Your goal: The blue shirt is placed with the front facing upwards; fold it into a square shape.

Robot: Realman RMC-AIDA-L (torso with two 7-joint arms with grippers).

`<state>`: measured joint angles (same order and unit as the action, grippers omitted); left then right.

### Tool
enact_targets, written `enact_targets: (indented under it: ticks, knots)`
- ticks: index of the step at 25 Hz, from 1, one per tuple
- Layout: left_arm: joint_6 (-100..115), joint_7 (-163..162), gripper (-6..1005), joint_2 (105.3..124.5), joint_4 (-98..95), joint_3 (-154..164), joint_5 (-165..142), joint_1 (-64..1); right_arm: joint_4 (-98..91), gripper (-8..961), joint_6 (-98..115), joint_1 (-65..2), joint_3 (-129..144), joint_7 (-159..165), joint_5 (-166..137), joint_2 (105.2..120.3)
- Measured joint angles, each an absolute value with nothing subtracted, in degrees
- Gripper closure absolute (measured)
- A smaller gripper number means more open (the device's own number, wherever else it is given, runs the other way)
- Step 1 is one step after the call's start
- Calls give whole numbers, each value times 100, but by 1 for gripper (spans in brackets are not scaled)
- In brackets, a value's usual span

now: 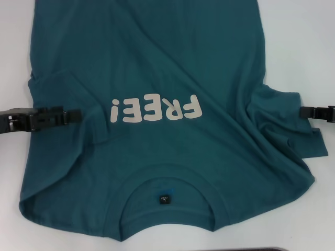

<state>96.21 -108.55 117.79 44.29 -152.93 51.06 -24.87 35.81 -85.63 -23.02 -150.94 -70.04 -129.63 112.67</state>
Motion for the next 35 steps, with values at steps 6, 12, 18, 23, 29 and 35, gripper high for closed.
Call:
enact_targets:
  ticks: [6, 12, 18, 23, 29, 35]
  knots:
    - [9622, -10863, 108, 11788, 4429, -15293, 5106, -2487, 3582, 948, -8592, -2211, -15330, -7152, -12847, 11259]
    - [9624, -10890, 108, 11802, 4410, -15293, 5121, -2487, 3655, 947, -8688, -2114, -15585, -7219, -12735, 11214]
    - [9625, -10901, 109, 11803, 4338, -15293, 5140, -2510, 3871, 947, -8852, -2003, -15846, -7192, -12665, 11153]
    - [9635, -10910, 109, 11811, 4332, -15293, 5133, -2518, 3953, 947, -8948, -1930, -15946, -7176, -12664, 11086]
    - [9627, -10913, 108, 11851, 4322, -15276, 5126, -2542, 4022, 948, -9079, -1905, -15955, -7173, -12666, 11060]
    - [9632, -10922, 108, 11856, 4322, -15266, 5140, -2549, 4129, 947, -9206, -1933, -15986, -7153, -12665, 11056]
